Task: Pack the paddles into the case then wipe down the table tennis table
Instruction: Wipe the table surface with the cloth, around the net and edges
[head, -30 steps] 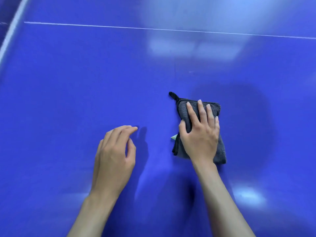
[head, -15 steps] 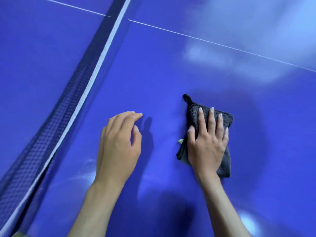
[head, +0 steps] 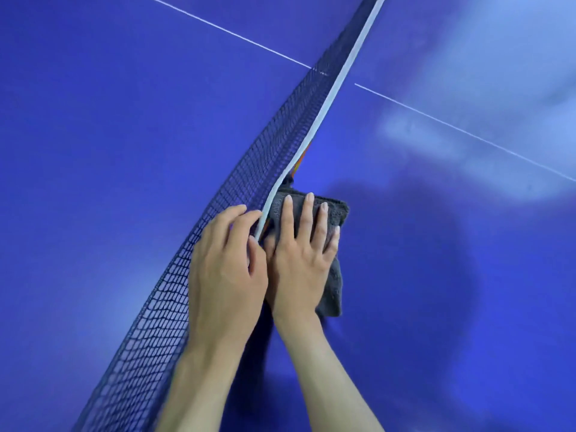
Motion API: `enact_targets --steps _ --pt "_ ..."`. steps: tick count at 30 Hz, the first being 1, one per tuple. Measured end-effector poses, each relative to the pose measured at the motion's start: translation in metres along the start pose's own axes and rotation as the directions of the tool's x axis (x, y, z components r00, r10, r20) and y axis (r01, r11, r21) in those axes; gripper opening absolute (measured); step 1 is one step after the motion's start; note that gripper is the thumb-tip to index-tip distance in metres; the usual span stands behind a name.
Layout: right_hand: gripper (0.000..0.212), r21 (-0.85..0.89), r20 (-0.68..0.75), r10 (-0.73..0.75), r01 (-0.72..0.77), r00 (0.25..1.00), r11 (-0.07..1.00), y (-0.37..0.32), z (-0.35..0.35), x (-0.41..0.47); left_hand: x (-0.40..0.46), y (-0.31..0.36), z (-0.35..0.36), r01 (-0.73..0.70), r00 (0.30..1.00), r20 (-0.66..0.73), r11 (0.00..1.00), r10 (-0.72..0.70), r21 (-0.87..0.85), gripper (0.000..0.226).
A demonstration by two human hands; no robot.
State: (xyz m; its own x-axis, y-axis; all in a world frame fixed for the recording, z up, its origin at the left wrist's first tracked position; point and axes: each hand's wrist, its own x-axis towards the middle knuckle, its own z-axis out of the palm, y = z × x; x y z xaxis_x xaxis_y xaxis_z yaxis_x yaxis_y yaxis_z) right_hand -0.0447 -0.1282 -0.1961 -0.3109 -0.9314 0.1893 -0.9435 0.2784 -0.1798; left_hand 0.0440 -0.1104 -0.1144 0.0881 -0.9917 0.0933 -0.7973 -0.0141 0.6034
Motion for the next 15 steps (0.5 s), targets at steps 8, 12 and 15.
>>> enact_targets --steps 8,12,15 --pt "0.053 0.072 0.010 -0.171 0.170 0.985 0.983 0.021 0.003 0.008 0.001 -0.002 0.010 -0.067 0.998 0.001 0.997 0.067 0.030 0.033" --pt "0.052 0.096 -0.003 -0.082 0.082 0.997 0.992 0.060 -0.004 0.013 -0.009 0.014 0.027 -0.099 0.994 0.046 0.994 0.097 0.040 0.031" --pt "0.052 0.095 -0.024 -0.001 0.004 1.000 0.995 0.107 -0.013 0.014 -0.023 0.037 0.044 -0.119 0.990 0.081 0.993 0.118 0.013 0.031"
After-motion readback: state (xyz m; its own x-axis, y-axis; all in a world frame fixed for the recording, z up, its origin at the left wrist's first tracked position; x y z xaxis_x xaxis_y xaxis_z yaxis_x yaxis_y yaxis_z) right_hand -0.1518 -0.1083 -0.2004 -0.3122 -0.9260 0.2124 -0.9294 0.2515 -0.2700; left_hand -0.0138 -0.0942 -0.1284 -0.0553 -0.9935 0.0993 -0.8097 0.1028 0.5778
